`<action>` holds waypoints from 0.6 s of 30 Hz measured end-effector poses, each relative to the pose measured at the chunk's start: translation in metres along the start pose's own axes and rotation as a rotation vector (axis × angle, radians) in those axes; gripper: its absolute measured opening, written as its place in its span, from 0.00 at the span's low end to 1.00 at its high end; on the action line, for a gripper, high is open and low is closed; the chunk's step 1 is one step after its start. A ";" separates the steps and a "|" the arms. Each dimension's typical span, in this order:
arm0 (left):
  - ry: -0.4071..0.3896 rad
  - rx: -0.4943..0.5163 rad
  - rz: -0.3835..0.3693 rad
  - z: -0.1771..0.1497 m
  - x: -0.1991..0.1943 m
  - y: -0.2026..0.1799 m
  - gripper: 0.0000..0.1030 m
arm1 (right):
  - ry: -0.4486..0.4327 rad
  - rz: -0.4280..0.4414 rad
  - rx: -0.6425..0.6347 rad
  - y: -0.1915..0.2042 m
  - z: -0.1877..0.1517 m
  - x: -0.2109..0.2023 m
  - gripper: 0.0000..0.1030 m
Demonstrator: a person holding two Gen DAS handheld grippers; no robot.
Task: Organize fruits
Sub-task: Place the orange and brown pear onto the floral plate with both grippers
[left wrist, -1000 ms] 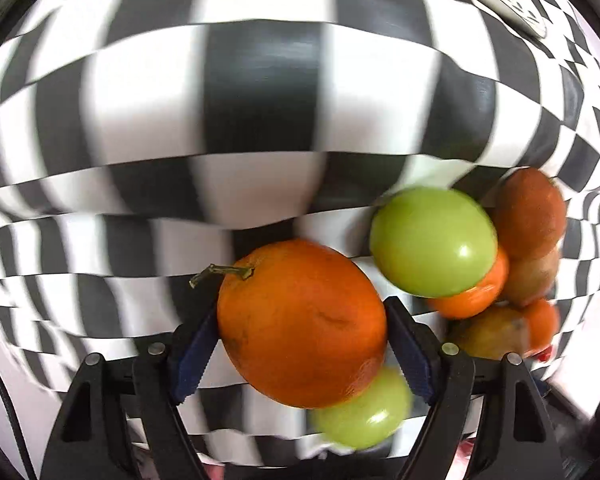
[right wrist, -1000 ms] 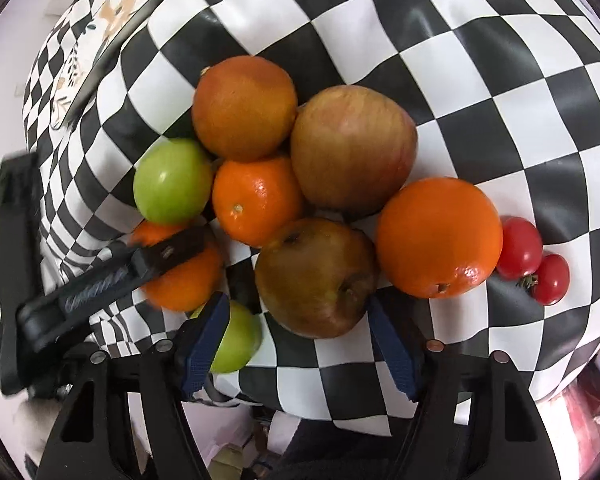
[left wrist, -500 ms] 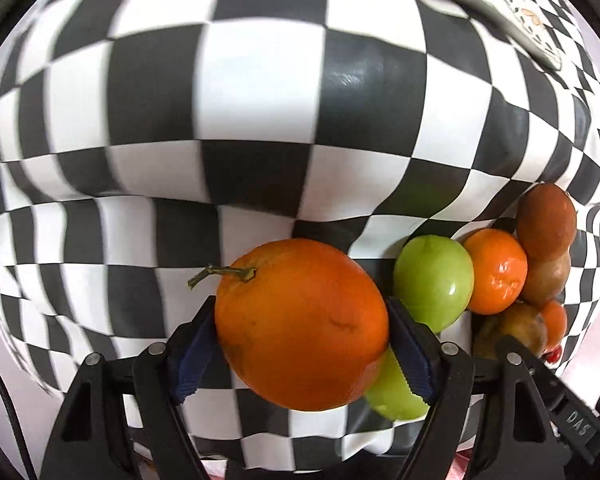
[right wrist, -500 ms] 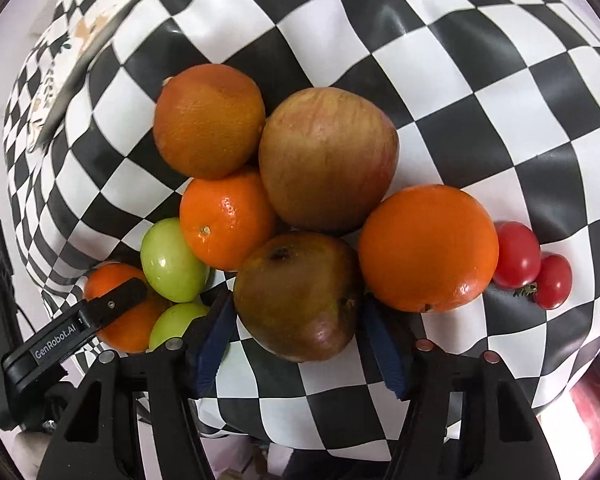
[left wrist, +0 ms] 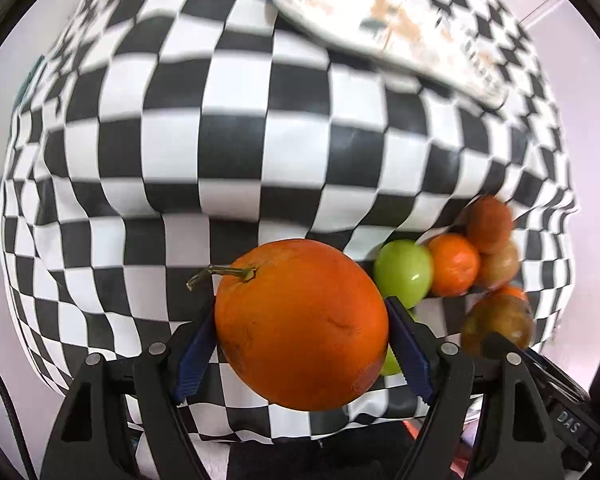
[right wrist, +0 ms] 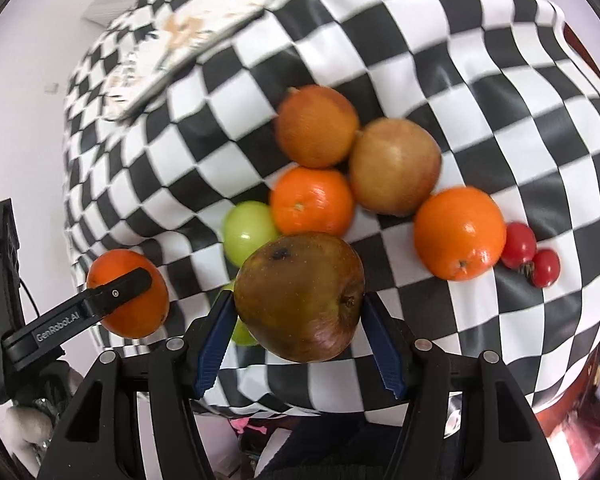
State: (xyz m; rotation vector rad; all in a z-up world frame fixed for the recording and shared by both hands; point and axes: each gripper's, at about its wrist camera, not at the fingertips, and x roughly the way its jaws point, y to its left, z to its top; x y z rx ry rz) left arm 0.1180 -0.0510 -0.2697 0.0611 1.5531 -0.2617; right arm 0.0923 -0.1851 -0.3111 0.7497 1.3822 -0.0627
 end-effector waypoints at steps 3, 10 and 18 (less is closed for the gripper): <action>-0.039 0.002 -0.006 0.021 -0.027 -0.010 0.76 | 0.000 0.041 -0.034 0.008 0.018 -0.014 0.64; -0.092 -0.033 -0.100 0.113 -0.052 -0.027 0.76 | -0.025 0.102 -0.132 0.044 0.119 -0.042 0.64; -0.052 -0.033 -0.048 0.233 -0.014 -0.049 0.76 | -0.052 0.027 -0.240 0.089 0.250 -0.021 0.64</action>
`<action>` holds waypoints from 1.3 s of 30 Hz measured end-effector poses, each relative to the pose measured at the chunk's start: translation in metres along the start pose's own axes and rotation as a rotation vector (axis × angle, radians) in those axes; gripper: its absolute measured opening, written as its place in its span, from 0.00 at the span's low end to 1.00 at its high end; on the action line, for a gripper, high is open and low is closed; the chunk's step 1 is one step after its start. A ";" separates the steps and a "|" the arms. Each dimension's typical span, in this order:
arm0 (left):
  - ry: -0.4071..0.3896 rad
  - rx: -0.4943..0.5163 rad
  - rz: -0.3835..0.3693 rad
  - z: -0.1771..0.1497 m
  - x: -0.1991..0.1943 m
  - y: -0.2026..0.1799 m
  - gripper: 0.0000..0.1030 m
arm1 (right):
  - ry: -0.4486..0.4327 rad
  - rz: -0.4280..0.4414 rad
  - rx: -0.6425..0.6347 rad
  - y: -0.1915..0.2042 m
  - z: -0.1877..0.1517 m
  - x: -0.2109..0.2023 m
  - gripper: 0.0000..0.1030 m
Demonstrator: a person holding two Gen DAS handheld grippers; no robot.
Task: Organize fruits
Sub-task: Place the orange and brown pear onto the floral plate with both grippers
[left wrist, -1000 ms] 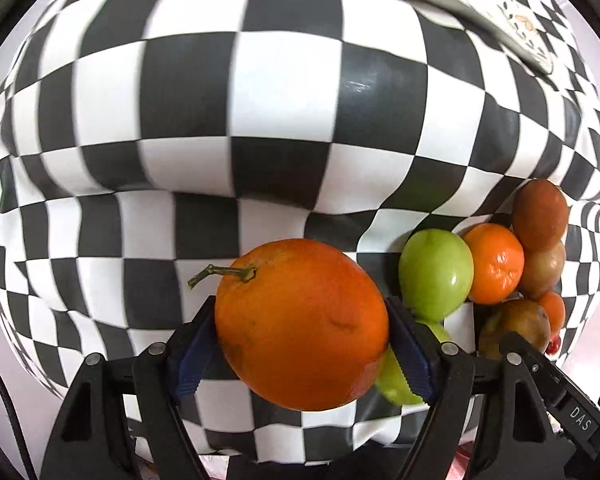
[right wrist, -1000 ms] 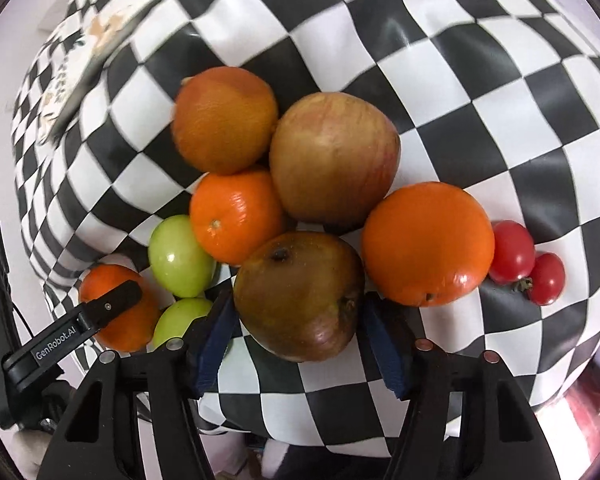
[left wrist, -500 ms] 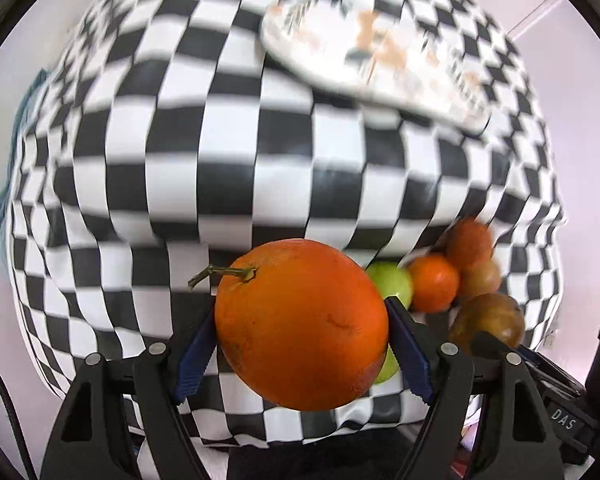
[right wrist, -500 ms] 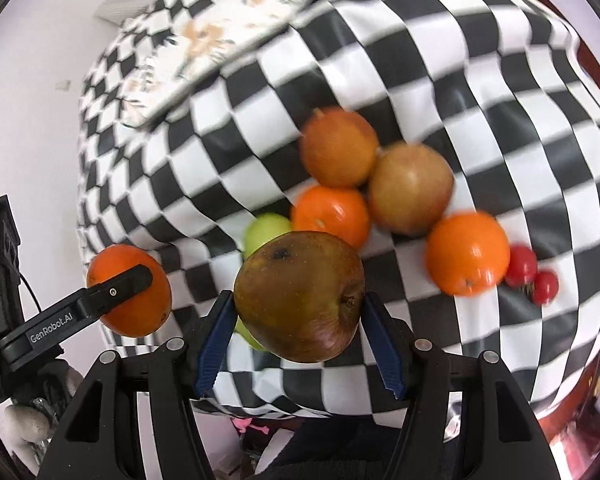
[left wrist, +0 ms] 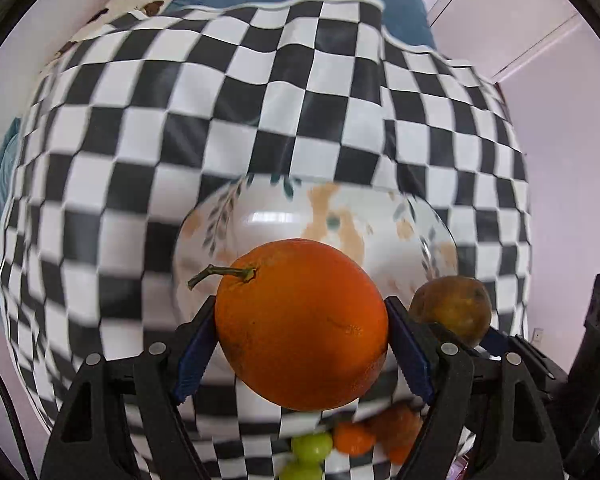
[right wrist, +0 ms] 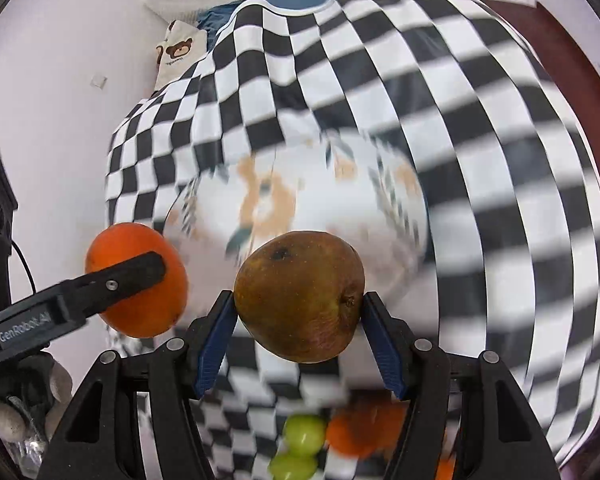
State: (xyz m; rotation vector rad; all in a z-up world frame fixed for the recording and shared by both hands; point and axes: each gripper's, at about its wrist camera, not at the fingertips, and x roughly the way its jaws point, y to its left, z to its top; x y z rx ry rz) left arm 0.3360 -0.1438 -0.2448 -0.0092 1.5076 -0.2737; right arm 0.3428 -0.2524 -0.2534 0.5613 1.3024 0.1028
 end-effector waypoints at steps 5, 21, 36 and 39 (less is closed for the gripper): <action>0.060 0.004 0.025 0.043 0.034 0.002 0.76 | 0.056 -0.041 -0.036 -0.002 0.043 0.028 0.64; 0.158 -0.008 0.032 0.088 0.043 0.021 0.95 | 0.152 -0.046 -0.030 -0.023 0.093 0.026 0.89; -0.029 -0.013 0.119 0.043 -0.046 0.059 0.95 | 0.096 -0.198 -0.064 -0.039 0.040 -0.049 0.89; -0.087 0.002 0.154 0.019 -0.073 0.066 0.95 | 0.068 -0.215 -0.079 -0.034 0.028 -0.060 0.89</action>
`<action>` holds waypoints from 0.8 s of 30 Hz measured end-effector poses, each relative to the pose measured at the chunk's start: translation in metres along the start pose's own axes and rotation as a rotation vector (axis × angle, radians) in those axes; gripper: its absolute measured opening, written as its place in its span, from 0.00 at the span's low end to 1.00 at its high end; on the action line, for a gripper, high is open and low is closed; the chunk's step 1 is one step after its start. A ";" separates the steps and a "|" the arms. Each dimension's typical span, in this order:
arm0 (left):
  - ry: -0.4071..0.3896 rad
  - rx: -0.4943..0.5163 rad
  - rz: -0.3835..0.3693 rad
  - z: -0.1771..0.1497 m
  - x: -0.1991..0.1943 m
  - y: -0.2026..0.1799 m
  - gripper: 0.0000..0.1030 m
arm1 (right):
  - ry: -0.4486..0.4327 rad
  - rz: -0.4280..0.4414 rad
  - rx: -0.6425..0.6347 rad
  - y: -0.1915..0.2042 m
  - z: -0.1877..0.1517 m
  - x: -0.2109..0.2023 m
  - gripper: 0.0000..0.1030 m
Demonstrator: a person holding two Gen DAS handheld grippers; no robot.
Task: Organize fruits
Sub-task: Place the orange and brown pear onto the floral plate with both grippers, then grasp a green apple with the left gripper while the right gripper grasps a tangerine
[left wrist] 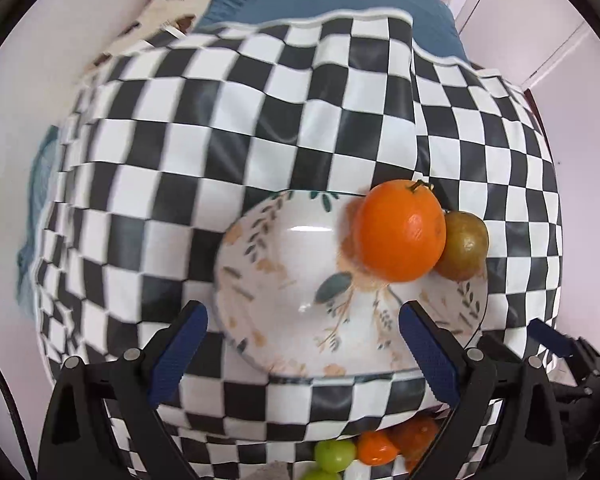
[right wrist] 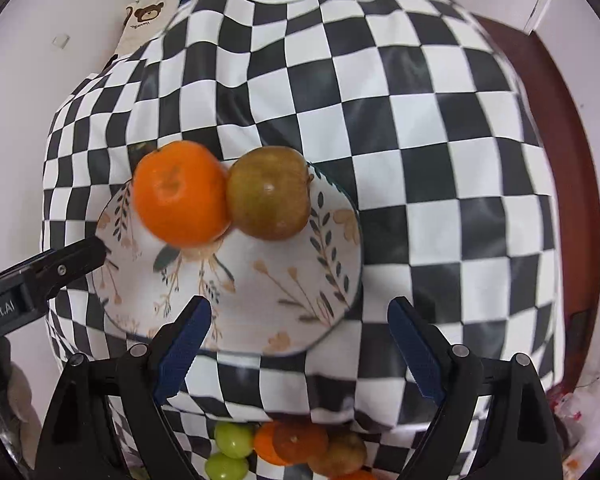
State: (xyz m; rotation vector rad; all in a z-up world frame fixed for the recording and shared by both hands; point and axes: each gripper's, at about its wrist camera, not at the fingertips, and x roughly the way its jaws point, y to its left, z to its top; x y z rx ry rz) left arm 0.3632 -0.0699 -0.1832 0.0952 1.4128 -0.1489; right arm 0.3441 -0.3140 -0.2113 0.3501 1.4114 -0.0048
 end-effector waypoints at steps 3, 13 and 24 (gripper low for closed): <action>-0.050 0.012 0.017 -0.019 -0.027 0.019 0.95 | -0.041 -0.017 -0.020 0.004 -0.016 -0.024 0.89; -0.145 0.036 0.023 -0.081 -0.064 -0.003 0.95 | -0.165 -0.043 -0.060 0.059 -0.056 -0.075 0.89; -0.242 0.037 0.026 -0.140 -0.111 0.000 0.95 | -0.264 -0.045 -0.079 0.079 -0.119 -0.126 0.89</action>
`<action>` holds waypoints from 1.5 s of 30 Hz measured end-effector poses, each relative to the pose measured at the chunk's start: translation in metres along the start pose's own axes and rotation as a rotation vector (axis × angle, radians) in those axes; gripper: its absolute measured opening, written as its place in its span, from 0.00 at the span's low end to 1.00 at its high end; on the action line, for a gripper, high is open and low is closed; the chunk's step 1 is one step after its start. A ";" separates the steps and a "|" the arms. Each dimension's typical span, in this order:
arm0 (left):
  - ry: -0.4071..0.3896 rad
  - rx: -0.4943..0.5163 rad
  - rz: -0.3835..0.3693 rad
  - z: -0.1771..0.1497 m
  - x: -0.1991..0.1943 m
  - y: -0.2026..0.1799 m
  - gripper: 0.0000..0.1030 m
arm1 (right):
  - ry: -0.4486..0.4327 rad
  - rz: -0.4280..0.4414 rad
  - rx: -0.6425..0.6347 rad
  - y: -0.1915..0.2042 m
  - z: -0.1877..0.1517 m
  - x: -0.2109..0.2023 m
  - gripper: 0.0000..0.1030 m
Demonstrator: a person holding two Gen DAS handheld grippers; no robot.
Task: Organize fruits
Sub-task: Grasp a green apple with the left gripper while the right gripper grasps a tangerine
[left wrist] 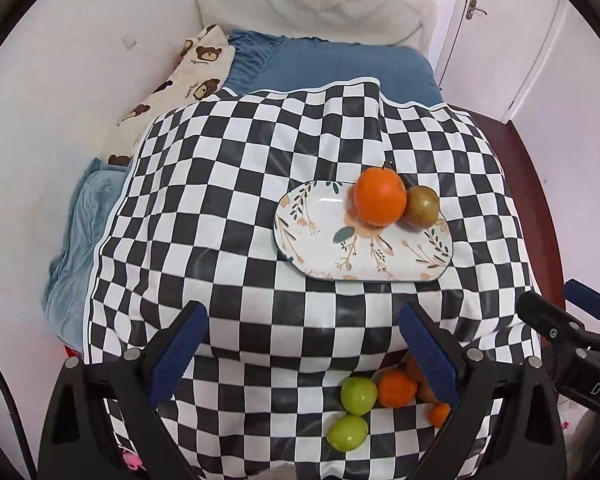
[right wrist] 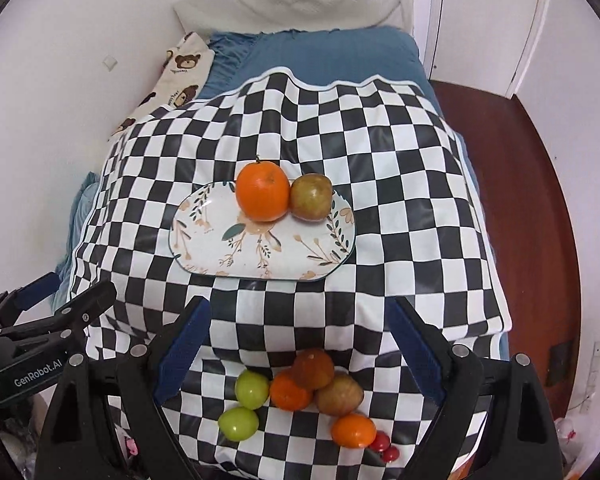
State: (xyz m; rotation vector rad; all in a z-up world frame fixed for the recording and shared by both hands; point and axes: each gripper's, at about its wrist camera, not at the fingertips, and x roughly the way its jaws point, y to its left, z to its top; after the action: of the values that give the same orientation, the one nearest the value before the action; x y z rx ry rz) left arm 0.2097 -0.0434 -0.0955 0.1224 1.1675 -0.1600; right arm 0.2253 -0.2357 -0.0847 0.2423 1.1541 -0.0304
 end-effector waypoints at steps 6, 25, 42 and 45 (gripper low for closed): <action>0.045 -0.016 -0.018 -0.022 0.004 0.001 0.95 | 0.023 0.046 0.054 -0.007 -0.024 -0.006 0.90; 0.595 0.148 -0.067 -0.153 0.178 -0.056 0.96 | 0.465 0.070 0.322 -0.105 -0.164 0.140 0.82; 0.651 0.138 -0.114 -0.174 0.212 -0.082 0.56 | 0.549 -0.043 0.113 -0.090 -0.181 0.195 0.70; 0.641 0.125 -0.119 -0.172 0.211 -0.083 0.55 | 0.556 -0.044 0.104 -0.089 -0.180 0.206 0.66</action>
State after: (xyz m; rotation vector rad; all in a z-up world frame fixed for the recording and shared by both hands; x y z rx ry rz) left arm 0.1192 -0.1069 -0.3581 0.2248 1.8054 -0.3134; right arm 0.1334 -0.2648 -0.3559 0.3296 1.7137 -0.0645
